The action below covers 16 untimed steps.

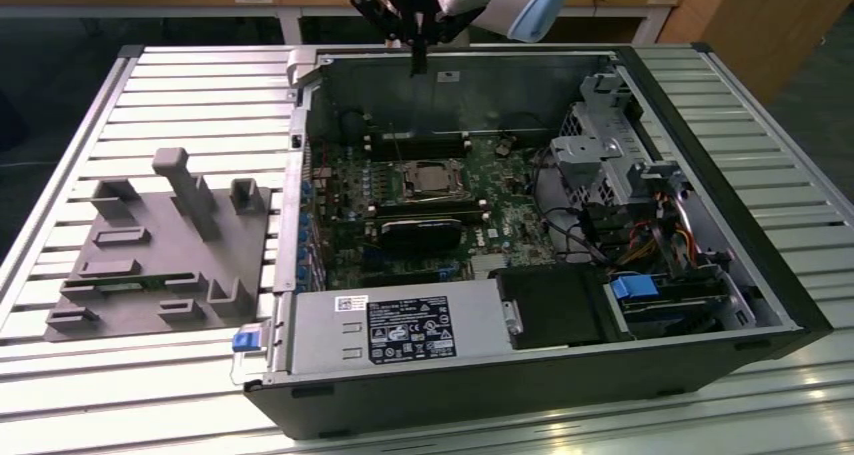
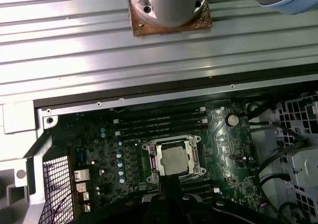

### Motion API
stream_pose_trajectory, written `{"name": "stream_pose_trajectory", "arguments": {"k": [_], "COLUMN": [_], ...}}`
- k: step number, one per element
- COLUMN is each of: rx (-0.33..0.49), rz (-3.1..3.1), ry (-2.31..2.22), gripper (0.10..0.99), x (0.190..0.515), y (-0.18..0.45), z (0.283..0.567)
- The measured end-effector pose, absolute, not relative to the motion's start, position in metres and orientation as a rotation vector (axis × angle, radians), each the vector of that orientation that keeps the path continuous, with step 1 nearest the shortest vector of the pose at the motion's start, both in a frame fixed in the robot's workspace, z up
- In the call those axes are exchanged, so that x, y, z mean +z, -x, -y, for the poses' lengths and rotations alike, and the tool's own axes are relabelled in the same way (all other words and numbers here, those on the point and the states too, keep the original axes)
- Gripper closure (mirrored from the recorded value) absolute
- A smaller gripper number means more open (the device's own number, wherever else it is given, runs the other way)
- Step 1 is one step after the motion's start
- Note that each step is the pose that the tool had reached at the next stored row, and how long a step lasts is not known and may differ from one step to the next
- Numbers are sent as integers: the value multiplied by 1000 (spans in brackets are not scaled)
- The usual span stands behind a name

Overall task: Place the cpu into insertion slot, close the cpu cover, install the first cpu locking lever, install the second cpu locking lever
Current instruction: 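Close the cpu cover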

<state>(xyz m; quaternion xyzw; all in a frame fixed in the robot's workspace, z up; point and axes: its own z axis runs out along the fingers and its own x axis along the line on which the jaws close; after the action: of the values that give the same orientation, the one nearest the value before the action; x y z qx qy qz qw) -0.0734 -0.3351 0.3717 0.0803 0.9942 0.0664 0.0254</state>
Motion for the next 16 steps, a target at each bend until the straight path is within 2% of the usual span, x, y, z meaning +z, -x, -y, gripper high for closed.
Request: {"name": "stream_pose_trajectory", "arguments": {"k": [16], "rx": [205], "rz": [-3075], "ry": [-249], "gripper": [980], "x": [343], "y": [73], "z": [335]}}
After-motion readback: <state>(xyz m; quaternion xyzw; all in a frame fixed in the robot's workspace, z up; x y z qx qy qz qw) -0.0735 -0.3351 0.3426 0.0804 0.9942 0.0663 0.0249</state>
